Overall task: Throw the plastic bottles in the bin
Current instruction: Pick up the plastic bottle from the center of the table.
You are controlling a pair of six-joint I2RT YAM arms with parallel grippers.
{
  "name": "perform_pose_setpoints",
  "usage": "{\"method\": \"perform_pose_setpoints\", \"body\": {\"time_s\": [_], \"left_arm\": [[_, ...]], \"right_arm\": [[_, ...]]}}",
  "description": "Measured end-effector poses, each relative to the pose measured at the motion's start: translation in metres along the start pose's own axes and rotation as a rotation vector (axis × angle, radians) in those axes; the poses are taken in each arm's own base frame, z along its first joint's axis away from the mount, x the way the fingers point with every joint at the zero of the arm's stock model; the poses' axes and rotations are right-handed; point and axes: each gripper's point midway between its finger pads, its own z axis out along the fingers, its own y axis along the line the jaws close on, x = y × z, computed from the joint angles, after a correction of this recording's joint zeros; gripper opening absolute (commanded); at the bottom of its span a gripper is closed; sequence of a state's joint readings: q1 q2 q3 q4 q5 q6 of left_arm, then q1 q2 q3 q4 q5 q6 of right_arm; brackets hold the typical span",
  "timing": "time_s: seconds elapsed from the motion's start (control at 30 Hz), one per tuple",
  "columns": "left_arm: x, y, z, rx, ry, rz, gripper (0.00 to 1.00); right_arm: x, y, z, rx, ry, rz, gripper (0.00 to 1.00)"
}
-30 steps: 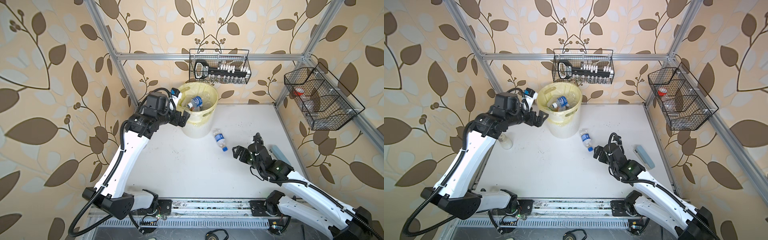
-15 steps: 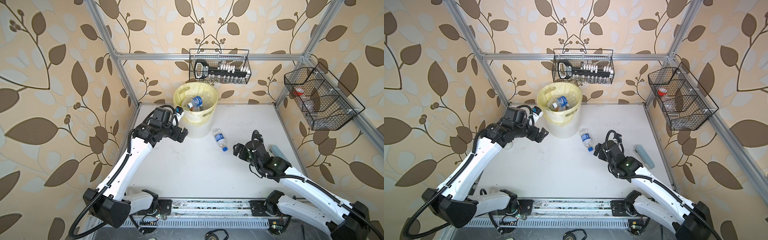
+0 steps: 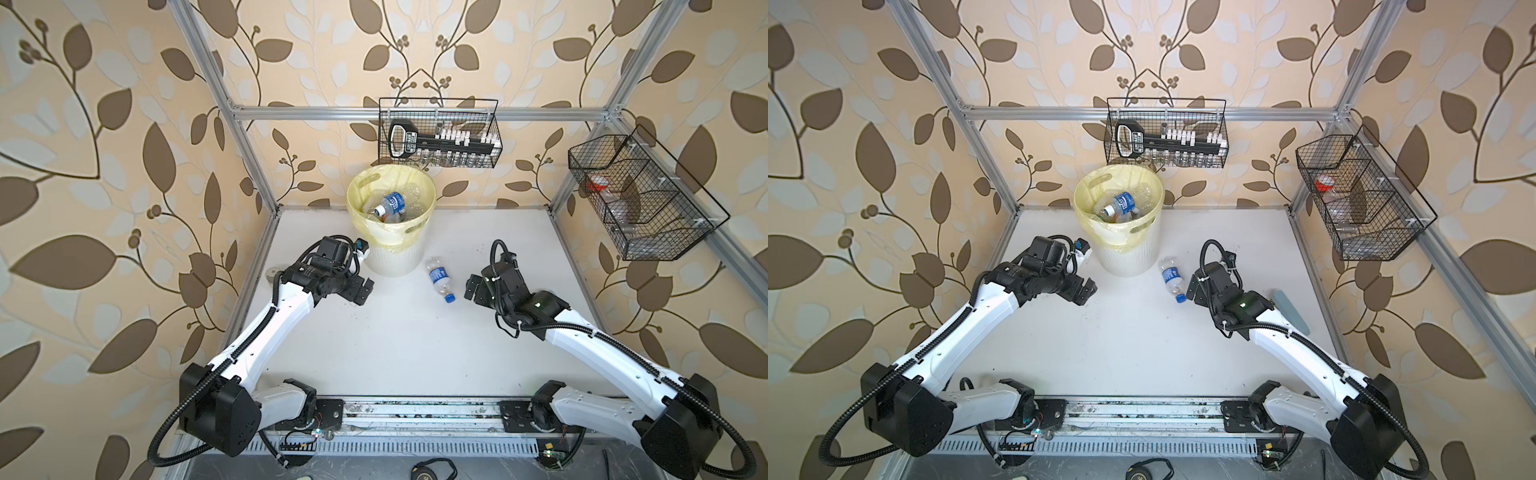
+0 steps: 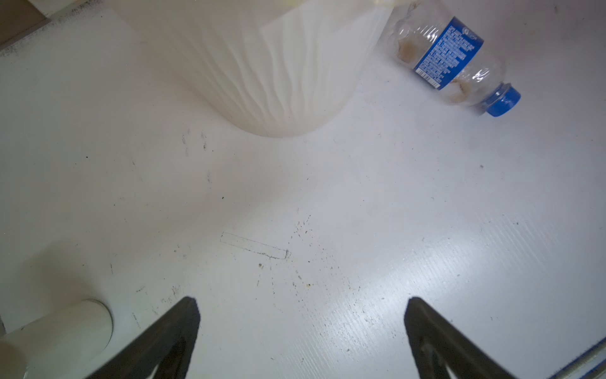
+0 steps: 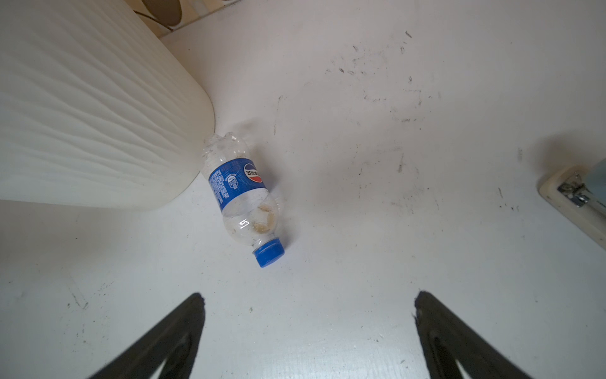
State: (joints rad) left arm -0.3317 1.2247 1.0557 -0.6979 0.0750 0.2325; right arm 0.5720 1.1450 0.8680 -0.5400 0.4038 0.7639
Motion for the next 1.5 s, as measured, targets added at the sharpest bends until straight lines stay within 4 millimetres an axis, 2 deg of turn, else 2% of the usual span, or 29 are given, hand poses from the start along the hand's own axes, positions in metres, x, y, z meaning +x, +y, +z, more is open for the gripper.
{"method": "perform_pose_setpoints", "body": {"time_s": [0.33, 0.63, 0.87, 1.17, 1.33, 1.5], "left_arm": [[0.032, 0.027, 0.021, -0.092, 0.056, -0.027, 0.99], [0.053, 0.041, 0.031, -0.095, 0.086, -0.086, 0.99], [0.081, 0.051, 0.044, -0.080, 0.137, -0.155, 0.99], [0.089, 0.056, 0.045, -0.061, 0.128, -0.197, 0.99], [0.090, 0.062, 0.042, -0.041, 0.113, -0.244, 0.99], [0.089, 0.058, 0.042, -0.014, 0.099, -0.239, 0.99]], "right_arm": [[0.002, 0.000, 0.028, 0.042, 0.076, -0.074, 1.00], [-0.001, 0.024, 0.047, -0.003, 0.139, -0.169, 1.00], [0.004, 0.032, 0.062, -0.054, 0.177, -0.182, 1.00], [0.016, 0.049, 0.086, -0.119, 0.213, -0.206, 1.00], [0.011, 0.062, 0.093, -0.174, 0.187, -0.201, 1.00], [0.011, 0.068, 0.103, -0.187, 0.182, -0.229, 1.00]]}}
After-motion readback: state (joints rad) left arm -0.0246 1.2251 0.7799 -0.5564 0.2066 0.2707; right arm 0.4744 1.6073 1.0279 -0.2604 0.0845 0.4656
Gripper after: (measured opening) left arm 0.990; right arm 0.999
